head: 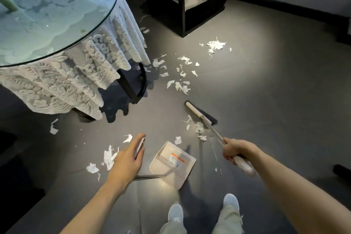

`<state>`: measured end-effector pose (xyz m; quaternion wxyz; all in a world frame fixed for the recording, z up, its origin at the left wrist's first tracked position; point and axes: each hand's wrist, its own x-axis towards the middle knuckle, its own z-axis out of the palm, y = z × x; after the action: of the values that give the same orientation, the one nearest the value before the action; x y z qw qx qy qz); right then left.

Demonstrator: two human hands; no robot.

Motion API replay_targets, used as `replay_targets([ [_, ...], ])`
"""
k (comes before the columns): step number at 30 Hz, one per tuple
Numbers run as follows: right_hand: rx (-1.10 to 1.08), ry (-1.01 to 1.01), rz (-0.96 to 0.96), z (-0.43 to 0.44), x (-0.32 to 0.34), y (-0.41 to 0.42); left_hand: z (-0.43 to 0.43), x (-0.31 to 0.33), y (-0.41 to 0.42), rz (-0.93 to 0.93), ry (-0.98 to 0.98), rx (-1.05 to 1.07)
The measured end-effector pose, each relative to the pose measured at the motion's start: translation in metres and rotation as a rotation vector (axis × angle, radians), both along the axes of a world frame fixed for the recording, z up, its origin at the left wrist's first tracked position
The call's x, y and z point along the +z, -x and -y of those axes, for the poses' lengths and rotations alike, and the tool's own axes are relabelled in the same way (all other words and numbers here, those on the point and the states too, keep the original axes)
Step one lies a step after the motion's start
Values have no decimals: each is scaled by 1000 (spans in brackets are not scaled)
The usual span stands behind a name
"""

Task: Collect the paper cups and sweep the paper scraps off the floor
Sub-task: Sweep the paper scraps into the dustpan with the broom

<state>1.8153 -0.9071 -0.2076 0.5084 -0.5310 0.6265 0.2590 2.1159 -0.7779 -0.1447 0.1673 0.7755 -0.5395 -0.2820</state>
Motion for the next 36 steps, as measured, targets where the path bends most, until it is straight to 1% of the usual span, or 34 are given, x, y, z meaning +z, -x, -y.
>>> replay_targets([
  [5,104,-110,16,-63,26,-6,33,-2,6,-17,14,-38],
  [6,98,-139,37,-75,33,-9,39,-3,8,-28,23,-51],
  [8,20,-190,97,-93,53,-13,45,-4,10,-49,25,-77],
  [13,-309,-206,192,-111,100,1,36,1,1,-74,5,-91],
  [18,-437,-133,221,-132,127,29,20,6,-6,-85,-18,-205],
  [22,-612,-94,221,-145,134,56,9,10,-2,-56,-38,-270],
  [27,-702,-12,139,-176,125,68,-2,9,5,-28,-64,-433],
  [31,-668,17,36,-202,84,62,-1,2,5,-19,-54,-498],
  [33,-715,-11,57,-217,60,45,1,2,9,-24,-57,-505],
  [36,-867,-79,143,-236,38,6,6,5,19,-22,-63,-517],
])
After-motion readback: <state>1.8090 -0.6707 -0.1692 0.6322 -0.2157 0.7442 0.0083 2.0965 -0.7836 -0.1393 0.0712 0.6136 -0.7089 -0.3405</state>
